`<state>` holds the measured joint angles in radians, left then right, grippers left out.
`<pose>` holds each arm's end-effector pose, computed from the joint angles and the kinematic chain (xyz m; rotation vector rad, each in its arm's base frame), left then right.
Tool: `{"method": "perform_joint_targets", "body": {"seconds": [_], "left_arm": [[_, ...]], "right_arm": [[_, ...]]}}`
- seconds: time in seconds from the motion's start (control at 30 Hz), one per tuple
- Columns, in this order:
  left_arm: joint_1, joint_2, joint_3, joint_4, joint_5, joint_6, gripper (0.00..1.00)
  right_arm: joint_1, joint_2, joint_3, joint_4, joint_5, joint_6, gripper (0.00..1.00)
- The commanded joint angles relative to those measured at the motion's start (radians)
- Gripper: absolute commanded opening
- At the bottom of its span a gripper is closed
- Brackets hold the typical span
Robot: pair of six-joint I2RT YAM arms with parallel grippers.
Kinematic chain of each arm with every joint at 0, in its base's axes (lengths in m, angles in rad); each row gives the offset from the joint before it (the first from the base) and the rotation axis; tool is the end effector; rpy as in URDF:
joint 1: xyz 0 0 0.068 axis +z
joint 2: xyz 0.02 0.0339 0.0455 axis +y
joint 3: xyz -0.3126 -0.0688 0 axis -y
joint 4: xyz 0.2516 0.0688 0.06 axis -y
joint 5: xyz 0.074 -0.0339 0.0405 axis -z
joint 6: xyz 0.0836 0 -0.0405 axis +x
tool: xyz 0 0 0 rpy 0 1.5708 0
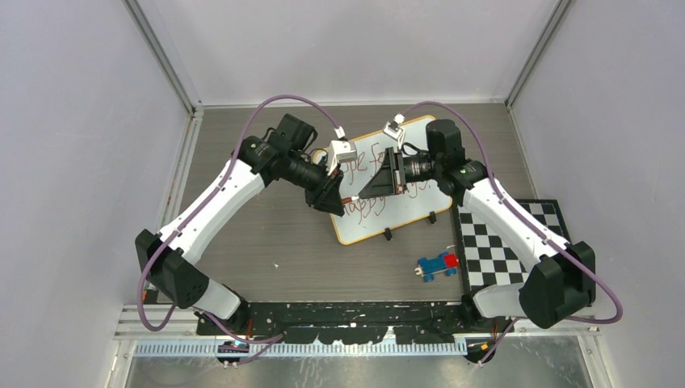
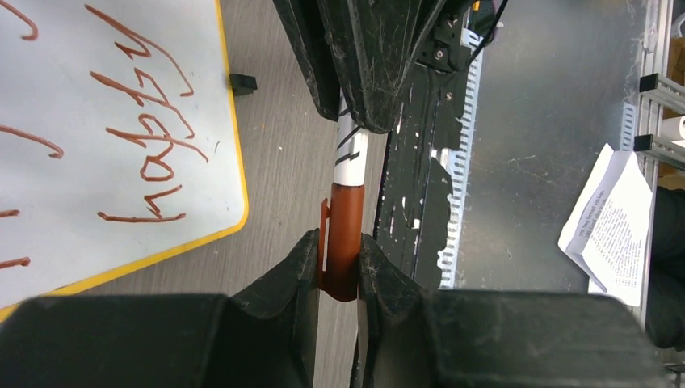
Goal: Write a sentence on the whiteboard
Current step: Close the whiteboard marker at the center of the board.
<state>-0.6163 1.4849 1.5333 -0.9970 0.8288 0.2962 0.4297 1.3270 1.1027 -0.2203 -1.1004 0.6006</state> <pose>0.2236 -0.2339 0.3910 1.3711 2.0182 -1.1729 0.2455 0.1945 0.3713 -0.6126 2.0988 1.7224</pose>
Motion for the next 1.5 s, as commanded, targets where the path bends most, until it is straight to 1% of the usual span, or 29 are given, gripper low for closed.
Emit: {"method": "perform_joint_targets", "body": {"seconds": [0.0, 0.13, 0.2, 0.27, 0.37, 0.53, 0.63, 0.7, 0.8, 0.93, 1.03, 1.17, 1.27, 1.4, 1.47], "left_arm": [[-0.048, 0.01, 0.1, 0.241, 0.114, -0.024, 0.0], [-0.048, 0.012, 0.101, 0.272, 0.128, -0.063, 0.0], [-0.048, 0.011, 0.095, 0.288, 0.141, -0.086, 0.0], [-0.049, 0.01, 0.09, 0.301, 0.15, -0.1, 0.0], [-0.048, 0.001, 0.086, 0.286, 0.13, -0.082, 0.0], [-0.03, -0.027, 0.081, 0.205, 0.057, -0.008, 0.0], [-0.025, -0.045, 0.084, 0.159, -0.015, 0.04, 0.0], [-0.026, -0.048, 0.089, 0.13, -0.055, 0.062, 0.06], [-0.026, -0.053, 0.095, 0.105, -0.098, 0.089, 0.18], [-0.025, -0.049, 0.129, 0.055, -0.159, 0.133, 0.42], [-0.026, -0.044, 0.149, 0.043, -0.205, 0.145, 0.53], [-0.03, -0.03, 0.16, 0.044, -0.223, 0.143, 0.62], [-0.052, -0.019, 0.16, 0.06, -0.26, 0.14, 0.66], [-0.097, 0.009, 0.173, 0.085, -0.317, 0.139, 0.66], [-0.128, 0.026, 0.18, 0.081, -0.35, 0.157, 0.63]], "right_arm": [[0.097, 0.026, -0.018, 0.012, 0.033, -0.013, 0.0], [0.134, 0.028, 0.026, -0.136, 0.094, -0.16, 0.0], [0.147, 0.026, 0.038, -0.168, 0.108, -0.198, 0.0], [0.148, 0.028, 0.04, -0.165, 0.097, -0.192, 0.0], [0.145, 0.034, 0.049, -0.156, 0.079, -0.176, 0.0], [0.088, 0.032, 0.055, -0.158, 0.074, -0.151, 0.0], [0.051, 0.029, 0.054, -0.155, 0.064, -0.136, 0.0], [0.032, 0.02, 0.052, -0.133, 0.061, -0.109, 0.0], [-0.003, 0.01, 0.052, -0.08, 0.057, -0.057, 0.0], [-0.064, 0.016, 0.058, -0.039, 0.061, 0.001, 0.0], [-0.079, 0.023, 0.057, -0.038, 0.067, 0.012, 0.0], [-0.079, 0.031, 0.035, 0.021, 0.053, 0.072, 0.0], [-0.075, 0.03, 0.022, 0.043, 0.048, 0.094, 0.0], [-0.054, 0.028, 0.016, 0.045, 0.043, 0.099, 0.0], [-0.045, 0.025, 0.014, 0.043, 0.042, 0.101, 0.0]]}}
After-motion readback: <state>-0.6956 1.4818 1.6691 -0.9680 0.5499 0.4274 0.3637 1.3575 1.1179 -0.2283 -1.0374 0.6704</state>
